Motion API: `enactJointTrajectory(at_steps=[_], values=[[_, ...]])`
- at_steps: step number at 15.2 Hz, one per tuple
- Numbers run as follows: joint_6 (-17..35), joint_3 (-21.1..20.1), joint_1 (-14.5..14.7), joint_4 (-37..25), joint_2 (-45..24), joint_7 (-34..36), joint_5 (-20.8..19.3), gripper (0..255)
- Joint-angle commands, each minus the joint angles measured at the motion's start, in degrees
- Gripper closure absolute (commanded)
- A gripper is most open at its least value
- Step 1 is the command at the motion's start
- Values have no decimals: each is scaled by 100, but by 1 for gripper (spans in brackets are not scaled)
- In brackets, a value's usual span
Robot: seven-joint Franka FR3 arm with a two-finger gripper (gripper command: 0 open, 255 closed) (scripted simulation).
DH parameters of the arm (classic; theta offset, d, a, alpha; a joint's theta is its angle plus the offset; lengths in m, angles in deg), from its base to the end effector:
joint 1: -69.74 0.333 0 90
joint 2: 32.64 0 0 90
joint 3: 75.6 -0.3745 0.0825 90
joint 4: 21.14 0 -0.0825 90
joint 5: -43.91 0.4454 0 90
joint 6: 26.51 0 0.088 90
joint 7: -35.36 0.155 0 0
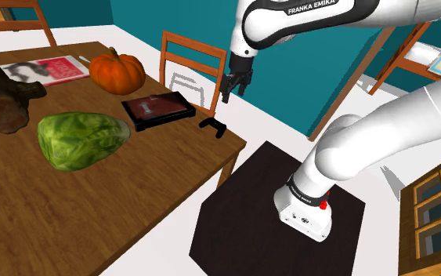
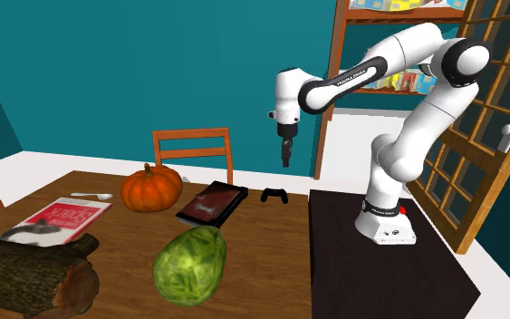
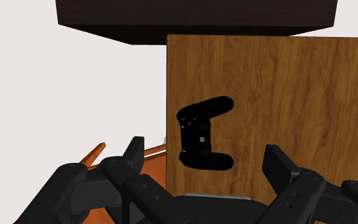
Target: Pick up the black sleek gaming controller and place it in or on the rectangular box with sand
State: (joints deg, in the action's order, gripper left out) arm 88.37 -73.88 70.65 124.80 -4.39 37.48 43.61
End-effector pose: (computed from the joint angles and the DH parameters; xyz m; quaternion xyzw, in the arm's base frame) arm 0.4084 -0.0059 0.4088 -0.9994 0.0224 0.0247 0.0044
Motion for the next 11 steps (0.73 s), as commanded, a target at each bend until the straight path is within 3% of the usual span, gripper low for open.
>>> enactJointTrajectory(at_steps=[1,7,11], values=[[341,-1,31,-2,-383,-29,26,0],[1421,-29,133,-29,-1639,-114,131,0],[1691,-31,137,84,-1797,-121,141,0]])
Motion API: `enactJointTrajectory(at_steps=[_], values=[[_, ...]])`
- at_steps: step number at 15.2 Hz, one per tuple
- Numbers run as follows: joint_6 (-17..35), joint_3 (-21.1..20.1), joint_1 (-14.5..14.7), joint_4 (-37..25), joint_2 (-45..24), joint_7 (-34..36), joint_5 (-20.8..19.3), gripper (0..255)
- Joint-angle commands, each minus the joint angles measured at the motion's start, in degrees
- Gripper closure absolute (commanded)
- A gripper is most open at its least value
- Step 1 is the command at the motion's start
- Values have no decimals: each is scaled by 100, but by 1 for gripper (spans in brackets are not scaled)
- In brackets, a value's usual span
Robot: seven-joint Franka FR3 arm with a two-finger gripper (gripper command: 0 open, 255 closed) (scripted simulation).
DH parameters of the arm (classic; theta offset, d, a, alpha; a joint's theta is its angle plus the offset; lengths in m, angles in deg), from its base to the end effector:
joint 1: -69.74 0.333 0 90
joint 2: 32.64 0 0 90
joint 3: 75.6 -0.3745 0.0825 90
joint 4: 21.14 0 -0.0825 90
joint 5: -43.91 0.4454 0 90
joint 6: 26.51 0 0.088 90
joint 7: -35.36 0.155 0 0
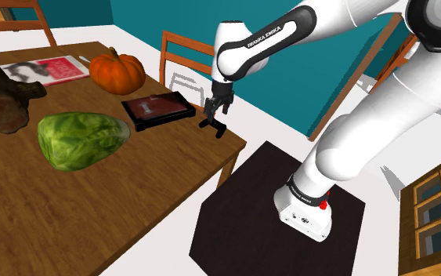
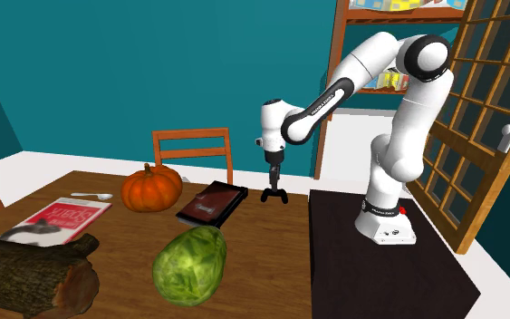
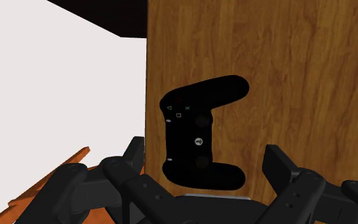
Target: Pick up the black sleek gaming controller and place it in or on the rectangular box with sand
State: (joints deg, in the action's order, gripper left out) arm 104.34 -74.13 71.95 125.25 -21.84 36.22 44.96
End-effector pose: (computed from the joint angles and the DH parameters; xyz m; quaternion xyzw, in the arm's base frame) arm 0.4563 0.0074 0.2941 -0.9991 0.0070 0.0415 0.0085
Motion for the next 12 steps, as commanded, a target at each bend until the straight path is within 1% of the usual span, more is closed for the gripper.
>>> enactJointTrajectory(at_steps=[1,4,12], values=[[183,-6,8,74,-106,3,10,0],[504,-7,14,190,-312,-7,24,0],[503,-7,13,190,-311,-7,24,0]])
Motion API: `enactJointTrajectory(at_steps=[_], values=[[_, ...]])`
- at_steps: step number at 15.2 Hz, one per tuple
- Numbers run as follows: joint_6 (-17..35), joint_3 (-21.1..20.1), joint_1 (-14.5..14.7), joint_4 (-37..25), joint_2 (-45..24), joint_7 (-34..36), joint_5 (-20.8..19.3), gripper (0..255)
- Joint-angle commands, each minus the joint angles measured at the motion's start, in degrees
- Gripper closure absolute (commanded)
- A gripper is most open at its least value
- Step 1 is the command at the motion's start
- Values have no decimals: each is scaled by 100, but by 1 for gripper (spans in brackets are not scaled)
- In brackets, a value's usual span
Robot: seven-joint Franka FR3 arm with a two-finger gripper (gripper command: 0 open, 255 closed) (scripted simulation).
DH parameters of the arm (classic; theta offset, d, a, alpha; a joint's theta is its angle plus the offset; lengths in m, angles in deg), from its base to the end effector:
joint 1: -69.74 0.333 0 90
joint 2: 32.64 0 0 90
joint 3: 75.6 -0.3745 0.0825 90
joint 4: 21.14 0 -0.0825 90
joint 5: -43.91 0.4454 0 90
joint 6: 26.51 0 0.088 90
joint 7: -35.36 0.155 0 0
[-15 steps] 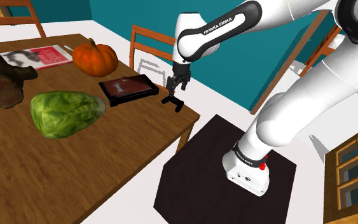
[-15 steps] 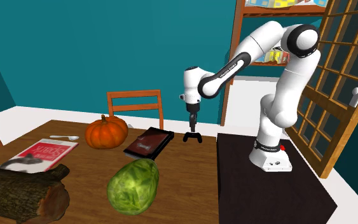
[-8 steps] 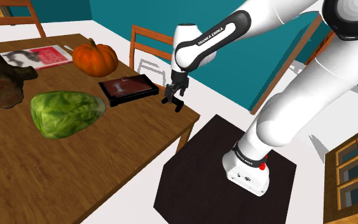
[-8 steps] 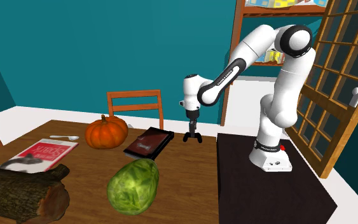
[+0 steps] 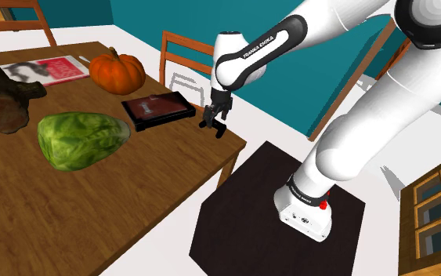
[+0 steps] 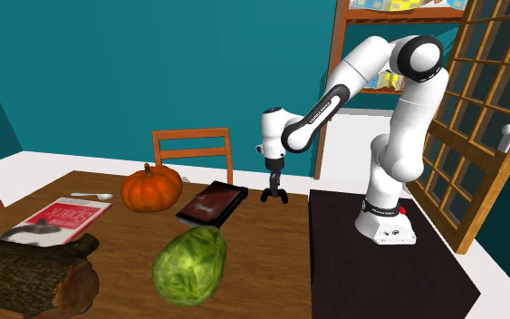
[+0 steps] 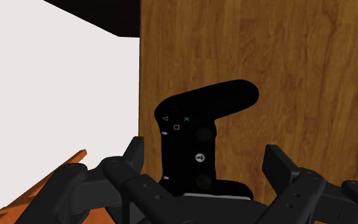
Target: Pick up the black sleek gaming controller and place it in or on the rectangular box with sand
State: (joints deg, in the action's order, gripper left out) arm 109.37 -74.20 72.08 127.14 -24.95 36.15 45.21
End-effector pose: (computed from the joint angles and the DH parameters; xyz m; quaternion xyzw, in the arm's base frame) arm 0.4531 0.0088 0.2617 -0.9991 0.0070 0.0413 0.0086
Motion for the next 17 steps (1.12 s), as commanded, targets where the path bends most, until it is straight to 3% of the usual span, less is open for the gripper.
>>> enactJointTrajectory(at_steps=[1,10,11,14,17], values=[[0,0,0,0,0,0,0,255],[-17,8,-8,-27,24,-10,-5,255],[-17,8,-8,-27,24,-10,-5,0],[130,-306,85,-428,-215,467,-825,0],[313,-336,92,-441,-373,565,-988,0]])
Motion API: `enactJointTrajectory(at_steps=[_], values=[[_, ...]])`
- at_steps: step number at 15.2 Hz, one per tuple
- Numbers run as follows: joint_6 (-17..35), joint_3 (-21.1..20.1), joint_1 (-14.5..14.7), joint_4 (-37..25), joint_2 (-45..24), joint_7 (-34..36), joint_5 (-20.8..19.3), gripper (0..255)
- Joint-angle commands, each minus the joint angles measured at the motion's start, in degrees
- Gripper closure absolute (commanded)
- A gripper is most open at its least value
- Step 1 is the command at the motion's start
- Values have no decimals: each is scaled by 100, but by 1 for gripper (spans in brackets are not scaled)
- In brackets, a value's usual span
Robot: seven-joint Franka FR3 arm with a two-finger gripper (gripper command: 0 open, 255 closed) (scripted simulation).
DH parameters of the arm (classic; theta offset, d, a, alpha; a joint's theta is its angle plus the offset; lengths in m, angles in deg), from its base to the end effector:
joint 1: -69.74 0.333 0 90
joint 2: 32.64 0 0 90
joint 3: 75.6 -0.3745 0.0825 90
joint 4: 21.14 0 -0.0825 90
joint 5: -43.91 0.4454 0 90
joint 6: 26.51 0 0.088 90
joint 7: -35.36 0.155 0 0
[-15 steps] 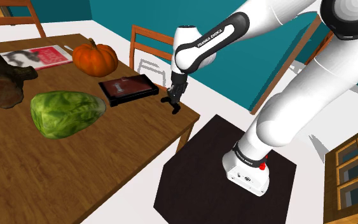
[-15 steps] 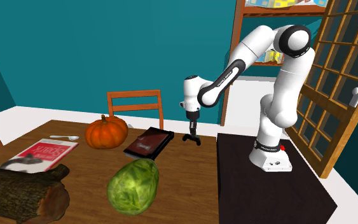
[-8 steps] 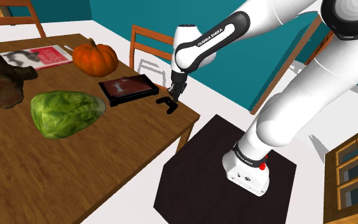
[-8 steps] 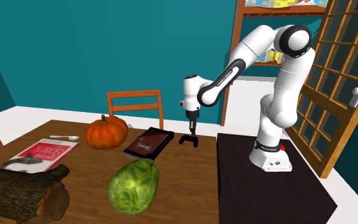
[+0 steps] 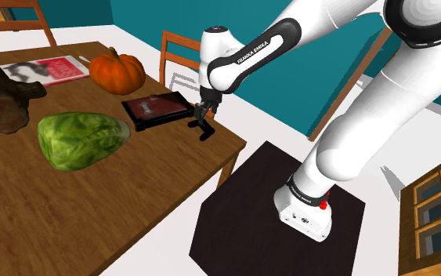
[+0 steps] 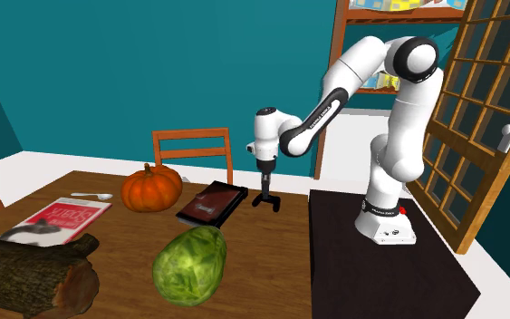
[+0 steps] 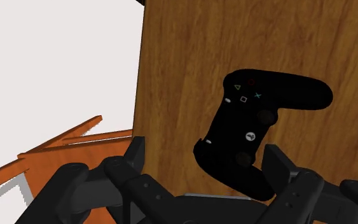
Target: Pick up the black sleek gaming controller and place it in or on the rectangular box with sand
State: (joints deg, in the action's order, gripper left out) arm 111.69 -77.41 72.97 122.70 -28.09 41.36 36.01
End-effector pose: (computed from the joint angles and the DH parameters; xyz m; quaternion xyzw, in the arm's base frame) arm 0.4895 0.0378 0.2726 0.9979 0.0434 -0.0050 0.0474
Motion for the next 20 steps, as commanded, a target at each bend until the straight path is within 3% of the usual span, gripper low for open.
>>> enactJointTrajectory(at_steps=[1,6,13,14,20], values=[[164,-11,-3,24,-123,56,-87,0],[548,10,-33,103,-430,120,-184,0],[548,10,-32,103,-430,120,-184,0],[548,10,-32,102,-430,120,-184,255],[548,10,-32,102,-431,120,-184,255]])
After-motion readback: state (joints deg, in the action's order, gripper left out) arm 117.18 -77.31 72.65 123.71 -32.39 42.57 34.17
